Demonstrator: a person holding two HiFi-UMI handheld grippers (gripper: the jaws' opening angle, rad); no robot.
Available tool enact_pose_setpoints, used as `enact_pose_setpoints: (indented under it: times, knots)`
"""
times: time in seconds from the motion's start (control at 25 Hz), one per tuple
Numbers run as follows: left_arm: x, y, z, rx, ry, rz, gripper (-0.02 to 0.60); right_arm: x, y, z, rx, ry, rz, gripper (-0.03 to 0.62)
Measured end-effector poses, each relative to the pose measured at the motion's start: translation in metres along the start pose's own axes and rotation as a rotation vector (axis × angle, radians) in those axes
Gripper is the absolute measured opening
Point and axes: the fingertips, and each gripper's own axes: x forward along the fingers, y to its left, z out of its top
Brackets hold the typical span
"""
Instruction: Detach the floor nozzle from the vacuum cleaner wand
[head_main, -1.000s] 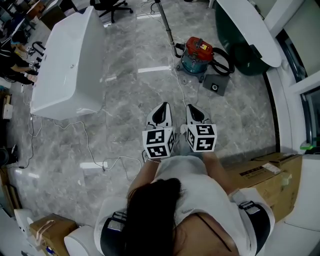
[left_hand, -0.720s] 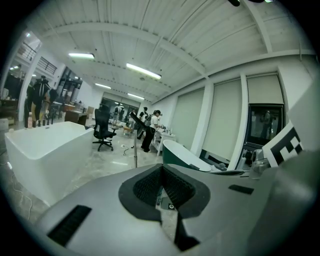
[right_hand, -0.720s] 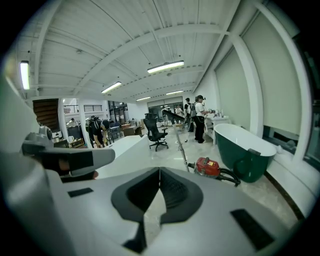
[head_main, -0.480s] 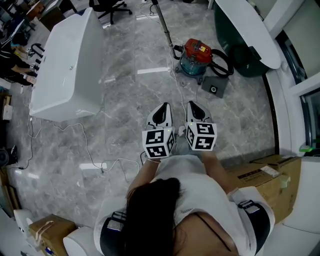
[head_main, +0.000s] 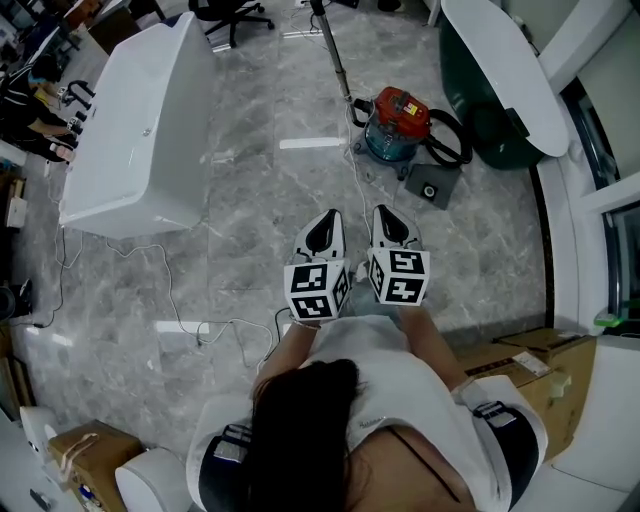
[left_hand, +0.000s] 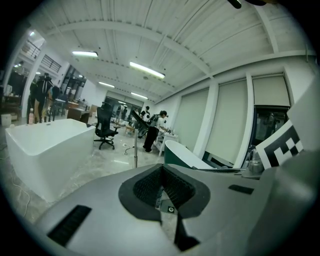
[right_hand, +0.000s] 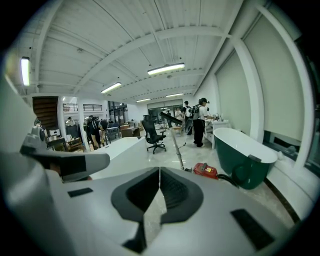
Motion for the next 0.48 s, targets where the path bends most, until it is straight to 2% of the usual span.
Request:
enact_pose_setpoints:
  times: [0.48]
  knots:
    - [0.047, 0.001, 0.011, -0.008, 0.008, 0.031, 0.005, 0.034, -0.033, 0.008, -0.005, 0.035, 0.023, 0.015]
